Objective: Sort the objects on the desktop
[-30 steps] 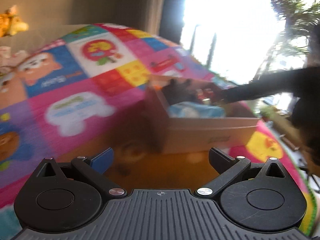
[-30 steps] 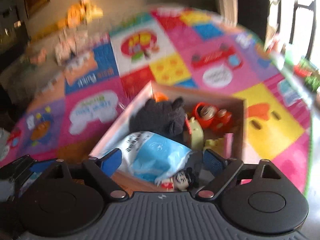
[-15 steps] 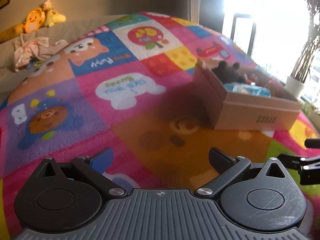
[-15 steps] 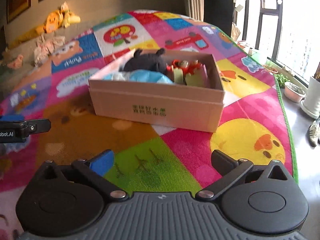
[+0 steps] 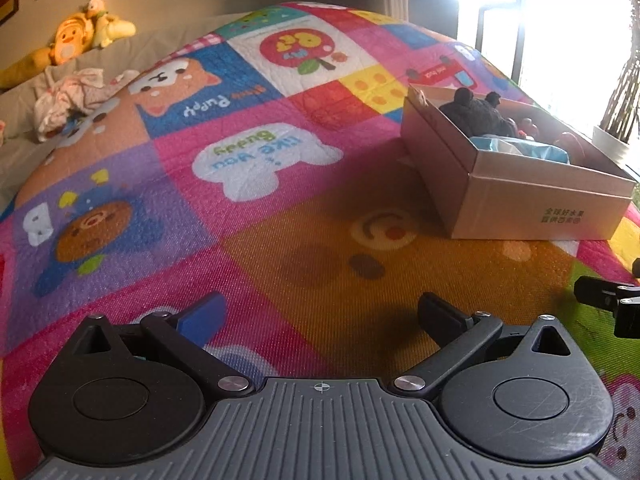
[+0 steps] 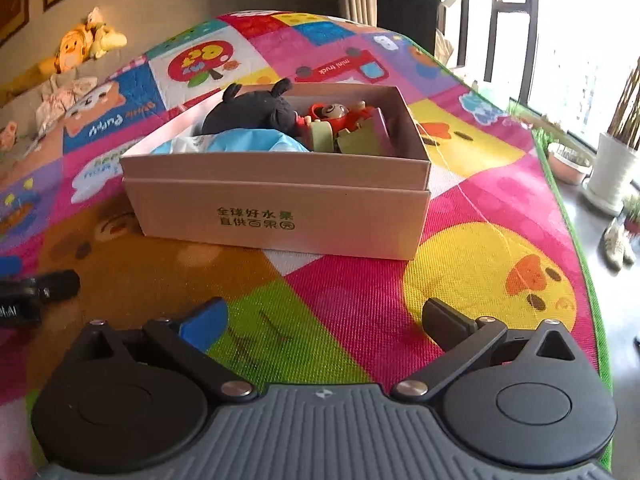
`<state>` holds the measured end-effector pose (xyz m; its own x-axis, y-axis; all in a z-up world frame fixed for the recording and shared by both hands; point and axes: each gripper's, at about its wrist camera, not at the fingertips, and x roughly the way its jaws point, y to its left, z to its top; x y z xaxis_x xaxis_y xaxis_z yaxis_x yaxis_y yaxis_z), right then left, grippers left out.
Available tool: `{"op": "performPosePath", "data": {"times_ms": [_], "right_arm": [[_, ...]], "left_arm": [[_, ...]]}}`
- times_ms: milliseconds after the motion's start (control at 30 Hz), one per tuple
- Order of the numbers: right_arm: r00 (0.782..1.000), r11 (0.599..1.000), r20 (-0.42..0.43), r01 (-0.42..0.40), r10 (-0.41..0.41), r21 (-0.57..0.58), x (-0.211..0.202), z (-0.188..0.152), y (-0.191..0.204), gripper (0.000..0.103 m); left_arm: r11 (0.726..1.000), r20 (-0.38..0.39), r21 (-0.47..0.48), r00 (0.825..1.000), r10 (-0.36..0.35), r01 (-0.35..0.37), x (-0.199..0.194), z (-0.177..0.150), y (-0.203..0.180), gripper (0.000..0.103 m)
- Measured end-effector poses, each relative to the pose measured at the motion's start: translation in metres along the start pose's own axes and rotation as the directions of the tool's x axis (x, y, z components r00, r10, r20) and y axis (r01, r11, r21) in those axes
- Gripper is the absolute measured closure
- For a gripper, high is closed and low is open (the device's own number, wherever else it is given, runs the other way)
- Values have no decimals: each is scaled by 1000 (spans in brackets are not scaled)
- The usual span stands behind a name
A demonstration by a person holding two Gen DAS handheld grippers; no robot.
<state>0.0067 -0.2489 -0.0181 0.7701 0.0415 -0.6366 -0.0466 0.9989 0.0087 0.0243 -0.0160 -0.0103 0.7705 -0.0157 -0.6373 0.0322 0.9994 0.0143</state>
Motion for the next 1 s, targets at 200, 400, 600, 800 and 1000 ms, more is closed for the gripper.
{"op": "performPosePath", "data": {"times_ms": [200, 400, 600, 800, 1000], "right_arm": [[1000, 1000, 2, -3, 3, 3, 0, -1, -2, 0], [1000, 1000, 2, -2, 2, 3, 0, -1, -2, 0], [1000, 1000, 2, -2, 2, 2, 0, -1, -2, 0], [1000, 1000, 2, -2, 2, 3, 0, -1, -2, 0], [1000, 1000, 2, -2, 2, 2, 0, -1, -2, 0]], "left_arm": [[1000, 1, 2, 1000, 2, -2, 0, 0, -1, 0], [1000, 0, 1, 1000, 1, -1, 0, 0, 0, 0], [1000, 0, 1, 1000, 1, -1, 0, 0, 0, 0], [1000, 0, 1, 1000, 1, -1, 0, 1, 0, 0], [1000, 0, 1, 1000, 1, -1, 0, 1, 0, 0]]}}
